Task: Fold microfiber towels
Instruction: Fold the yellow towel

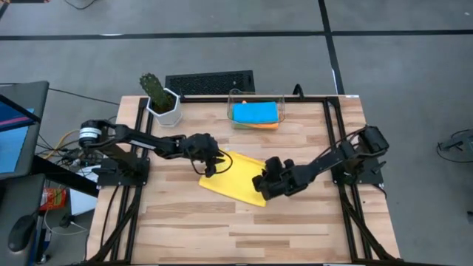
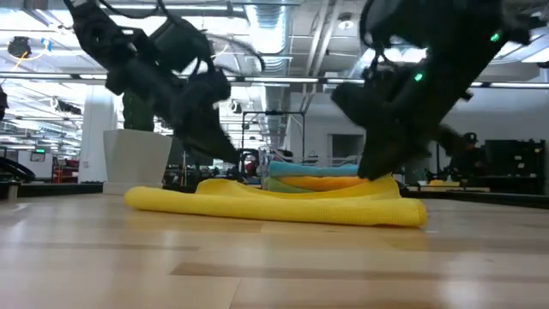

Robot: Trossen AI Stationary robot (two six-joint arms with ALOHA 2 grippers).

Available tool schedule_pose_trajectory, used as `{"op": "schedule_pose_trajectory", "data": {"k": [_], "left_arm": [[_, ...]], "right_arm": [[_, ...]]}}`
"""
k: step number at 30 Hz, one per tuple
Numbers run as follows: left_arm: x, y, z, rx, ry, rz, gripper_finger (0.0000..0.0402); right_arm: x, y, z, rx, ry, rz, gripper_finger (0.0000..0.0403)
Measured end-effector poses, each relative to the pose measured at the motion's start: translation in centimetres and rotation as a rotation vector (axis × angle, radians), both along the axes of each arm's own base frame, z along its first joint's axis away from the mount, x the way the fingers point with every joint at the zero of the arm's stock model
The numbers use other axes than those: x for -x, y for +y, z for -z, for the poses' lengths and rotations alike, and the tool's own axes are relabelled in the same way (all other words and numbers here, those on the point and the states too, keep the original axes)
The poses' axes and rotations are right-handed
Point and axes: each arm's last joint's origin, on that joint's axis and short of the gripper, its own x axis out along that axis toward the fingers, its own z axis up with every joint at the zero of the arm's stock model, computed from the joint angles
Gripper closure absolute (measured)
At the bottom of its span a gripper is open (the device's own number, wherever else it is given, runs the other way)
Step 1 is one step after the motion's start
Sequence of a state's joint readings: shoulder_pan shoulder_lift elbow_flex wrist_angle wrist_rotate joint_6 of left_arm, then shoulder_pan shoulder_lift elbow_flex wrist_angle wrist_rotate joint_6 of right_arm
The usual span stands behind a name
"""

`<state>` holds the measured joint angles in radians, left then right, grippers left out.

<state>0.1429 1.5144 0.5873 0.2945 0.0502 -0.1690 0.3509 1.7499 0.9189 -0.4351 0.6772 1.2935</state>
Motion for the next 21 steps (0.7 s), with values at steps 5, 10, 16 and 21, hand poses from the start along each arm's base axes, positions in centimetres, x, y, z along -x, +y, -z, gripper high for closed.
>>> {"op": "schedule_pose_trajectory", "data": {"k": [5,10,16,21], "left_arm": [[-0.7,0.5,1.7,-0.042,0.041,-0.032,0.0325],[-0.6,0.8,3.2,-0.075,0.115,-0.100,0.0341],[-0.4,1.5,3.4,-0.119,0.148,-0.174,0.0350],[0.0,2.3,3.2,-0.124,0.169,-0.213,0.0356]], "right_arm": [[-0.1,-1.3,1.9,-0.062,0.061,0.025,0.0326],[0.1,-2.0,3.2,-0.100,0.100,0.039,0.0334],[0.3,-2.2,3.6,-0.098,0.104,0.055,0.0337],[0.3,-2.2,3.7,-0.090,0.130,0.018,0.0337]]}}
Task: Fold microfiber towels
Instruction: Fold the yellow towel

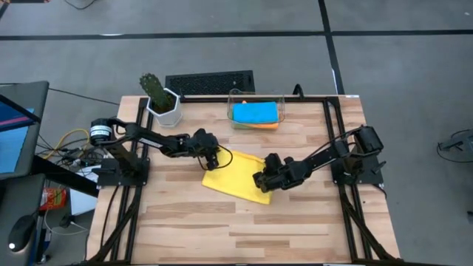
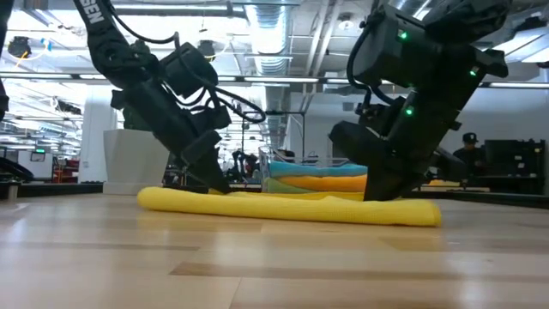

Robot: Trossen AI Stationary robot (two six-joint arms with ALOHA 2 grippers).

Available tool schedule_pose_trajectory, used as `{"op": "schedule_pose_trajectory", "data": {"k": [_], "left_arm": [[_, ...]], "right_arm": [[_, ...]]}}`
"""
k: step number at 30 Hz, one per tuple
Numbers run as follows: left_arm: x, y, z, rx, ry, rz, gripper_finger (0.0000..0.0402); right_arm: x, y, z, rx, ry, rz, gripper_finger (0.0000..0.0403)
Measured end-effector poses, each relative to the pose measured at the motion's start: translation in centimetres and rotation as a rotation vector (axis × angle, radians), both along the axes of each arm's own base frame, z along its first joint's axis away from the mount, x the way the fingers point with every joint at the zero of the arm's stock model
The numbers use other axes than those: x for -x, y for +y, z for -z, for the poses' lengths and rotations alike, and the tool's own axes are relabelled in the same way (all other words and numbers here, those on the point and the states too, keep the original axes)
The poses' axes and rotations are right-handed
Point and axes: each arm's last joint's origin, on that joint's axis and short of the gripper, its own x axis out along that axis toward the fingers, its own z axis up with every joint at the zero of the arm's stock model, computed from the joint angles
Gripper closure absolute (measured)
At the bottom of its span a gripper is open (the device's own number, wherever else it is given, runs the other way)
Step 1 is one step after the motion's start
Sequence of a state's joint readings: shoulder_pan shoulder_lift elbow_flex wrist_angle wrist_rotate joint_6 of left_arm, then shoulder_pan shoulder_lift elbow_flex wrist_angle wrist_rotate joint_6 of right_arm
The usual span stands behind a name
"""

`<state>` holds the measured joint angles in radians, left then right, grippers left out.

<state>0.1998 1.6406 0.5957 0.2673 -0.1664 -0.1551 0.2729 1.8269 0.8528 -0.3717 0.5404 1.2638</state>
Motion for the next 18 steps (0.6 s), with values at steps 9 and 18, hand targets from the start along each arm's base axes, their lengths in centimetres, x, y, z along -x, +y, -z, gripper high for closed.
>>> {"op": "schedule_pose_trajectory", "data": {"k": [9,18], "left_arm": [[1.0,1.4,0.4,0.020,0.074,-0.082,0.0366],[2.7,1.5,-5.2,0.060,-0.100,-0.113,0.0395]], "right_arm": [[0.0,0.0,0.1,0.003,0.013,-0.014,0.0337],[0.3,-0.2,-3.0,0.013,0.027,-0.140,0.0337]]}}
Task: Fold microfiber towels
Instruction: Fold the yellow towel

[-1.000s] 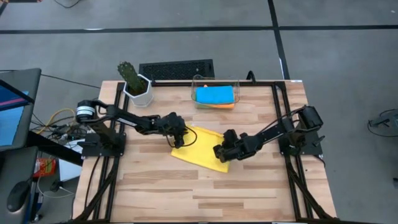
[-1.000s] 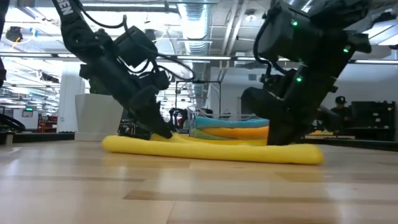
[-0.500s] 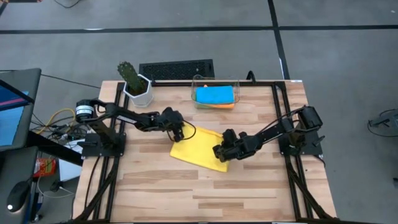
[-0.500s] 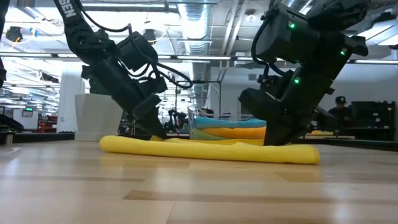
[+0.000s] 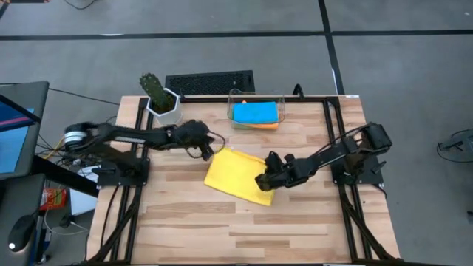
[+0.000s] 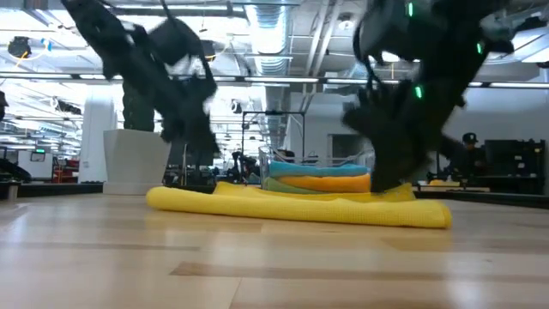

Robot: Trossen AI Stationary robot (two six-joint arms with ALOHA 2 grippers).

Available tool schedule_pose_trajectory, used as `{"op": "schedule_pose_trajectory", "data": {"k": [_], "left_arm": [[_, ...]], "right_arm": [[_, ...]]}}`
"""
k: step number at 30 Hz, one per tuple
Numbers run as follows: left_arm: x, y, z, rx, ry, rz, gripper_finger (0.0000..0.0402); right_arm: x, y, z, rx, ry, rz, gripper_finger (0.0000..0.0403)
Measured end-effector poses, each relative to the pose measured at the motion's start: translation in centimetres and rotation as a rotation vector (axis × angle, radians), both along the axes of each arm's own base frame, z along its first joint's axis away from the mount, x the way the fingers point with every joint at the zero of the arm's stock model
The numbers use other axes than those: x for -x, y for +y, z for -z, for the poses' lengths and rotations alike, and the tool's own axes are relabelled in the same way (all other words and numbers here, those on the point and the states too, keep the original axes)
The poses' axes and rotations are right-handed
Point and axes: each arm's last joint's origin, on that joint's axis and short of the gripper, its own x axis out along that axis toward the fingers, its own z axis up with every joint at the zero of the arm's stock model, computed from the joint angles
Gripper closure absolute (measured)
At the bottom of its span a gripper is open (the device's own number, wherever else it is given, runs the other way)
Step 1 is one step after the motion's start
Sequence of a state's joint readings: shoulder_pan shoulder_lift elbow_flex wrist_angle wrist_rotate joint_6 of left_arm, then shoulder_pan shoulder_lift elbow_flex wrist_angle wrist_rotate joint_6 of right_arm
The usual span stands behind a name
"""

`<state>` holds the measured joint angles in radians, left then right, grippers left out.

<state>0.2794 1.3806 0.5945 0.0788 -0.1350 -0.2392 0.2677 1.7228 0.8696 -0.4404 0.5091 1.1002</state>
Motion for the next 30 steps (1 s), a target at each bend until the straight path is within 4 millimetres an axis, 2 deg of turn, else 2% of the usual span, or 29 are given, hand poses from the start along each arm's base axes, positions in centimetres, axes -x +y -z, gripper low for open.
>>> {"op": "schedule_pose_trajectory", "data": {"k": [3,5,8,12,16,23,26,30], "left_arm": [[1.0,-0.6,-3.3,0.025,-0.165,-0.001,0.0400],[1.5,-1.5,-4.8,0.051,-0.241,0.051,0.0400],[1.8,-3.4,-5.1,0.084,-0.293,0.141,0.0401],[2.3,-6.8,-1.6,0.156,-0.332,0.227,0.0401],[3.1,-9.0,1.4,0.206,-0.365,0.231,0.0401],[2.9,-10.6,4.5,0.233,-0.266,0.279,0.0401],[2.7,-11.1,5.6,0.251,-0.231,0.280,0.0402],[2.8,-11.4,7.0,0.250,-0.166,0.254,0.0401]], "right_arm": [[0.4,-0.1,-2.0,0.009,-0.045,-0.004,0.0337],[0.7,0.1,-2.9,0.021,-0.077,-0.009,0.0337],[1.3,0.9,-4.3,0.039,-0.138,-0.015,0.0337],[1.2,3.5,-4.9,0.096,-0.261,-0.083,0.0337],[0.8,6.7,-3.2,0.073,-0.313,-0.173,0.0337],[0.9,10.0,1.4,-0.059,-0.326,-0.102,0.0337],[1.1,10.7,2.2,-0.102,-0.334,-0.078,0.0337],[1.4,11.0,2.2,-0.106,-0.331,-0.079,0.0337]]}}
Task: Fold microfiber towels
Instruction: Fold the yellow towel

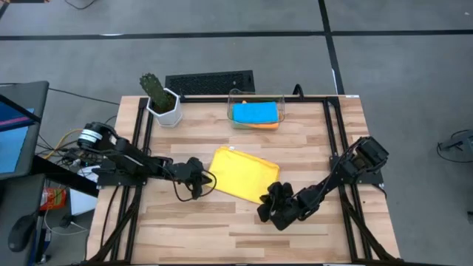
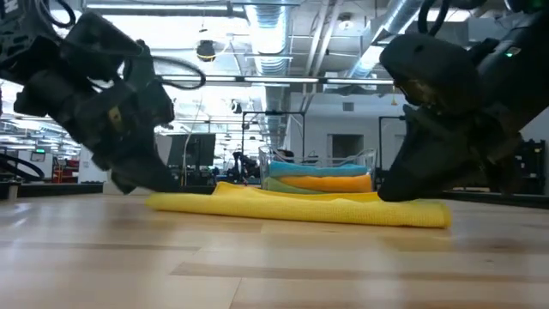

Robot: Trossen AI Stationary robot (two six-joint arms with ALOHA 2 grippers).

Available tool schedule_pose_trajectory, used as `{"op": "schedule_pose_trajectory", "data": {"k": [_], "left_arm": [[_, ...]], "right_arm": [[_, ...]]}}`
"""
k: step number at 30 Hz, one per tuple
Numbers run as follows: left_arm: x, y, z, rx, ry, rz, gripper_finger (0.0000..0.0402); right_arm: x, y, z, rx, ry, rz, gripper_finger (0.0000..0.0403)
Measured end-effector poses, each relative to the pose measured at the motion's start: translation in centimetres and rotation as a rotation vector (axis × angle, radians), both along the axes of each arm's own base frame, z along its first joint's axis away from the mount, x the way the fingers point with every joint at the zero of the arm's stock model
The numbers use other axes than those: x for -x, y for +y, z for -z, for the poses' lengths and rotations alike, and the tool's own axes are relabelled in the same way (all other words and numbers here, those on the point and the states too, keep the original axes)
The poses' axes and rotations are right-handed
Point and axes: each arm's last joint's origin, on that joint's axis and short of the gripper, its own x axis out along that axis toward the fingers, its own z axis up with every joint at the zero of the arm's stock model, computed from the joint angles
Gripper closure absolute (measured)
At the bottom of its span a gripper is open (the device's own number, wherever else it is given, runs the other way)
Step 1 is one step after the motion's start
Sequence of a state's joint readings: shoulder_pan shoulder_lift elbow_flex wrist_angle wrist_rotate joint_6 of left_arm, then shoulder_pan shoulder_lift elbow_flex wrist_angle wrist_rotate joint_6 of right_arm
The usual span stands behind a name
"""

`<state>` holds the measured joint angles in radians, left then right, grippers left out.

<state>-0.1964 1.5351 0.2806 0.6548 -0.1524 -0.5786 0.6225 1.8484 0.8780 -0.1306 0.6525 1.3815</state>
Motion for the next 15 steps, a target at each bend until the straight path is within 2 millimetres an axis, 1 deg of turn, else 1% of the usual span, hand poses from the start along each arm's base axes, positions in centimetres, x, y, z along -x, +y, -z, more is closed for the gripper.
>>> {"op": "schedule_pose_trajectory", "data": {"k": [4,11,13,15], "left_arm": [[0.1,-0.5,1.1,-0.012,0.051,0.018,0.0401],[0.1,-1.0,1.6,-0.022,0.065,0.006,0.0401],[0.2,-1.0,1.7,-0.019,0.070,-0.002,0.0401],[0.2,-1.0,1.8,-0.012,0.079,-0.010,0.0401]], "right_arm": [[0.1,-0.2,-0.1,0.011,0.014,0.003,0.0337],[0.1,-0.1,-0.3,-0.002,0.012,-0.004,0.0337],[0.2,-0.1,-1.4,-0.009,-0.005,-0.022,0.0337],[0.4,-0.2,-3.3,-0.010,-0.045,-0.061,0.0337]]}}
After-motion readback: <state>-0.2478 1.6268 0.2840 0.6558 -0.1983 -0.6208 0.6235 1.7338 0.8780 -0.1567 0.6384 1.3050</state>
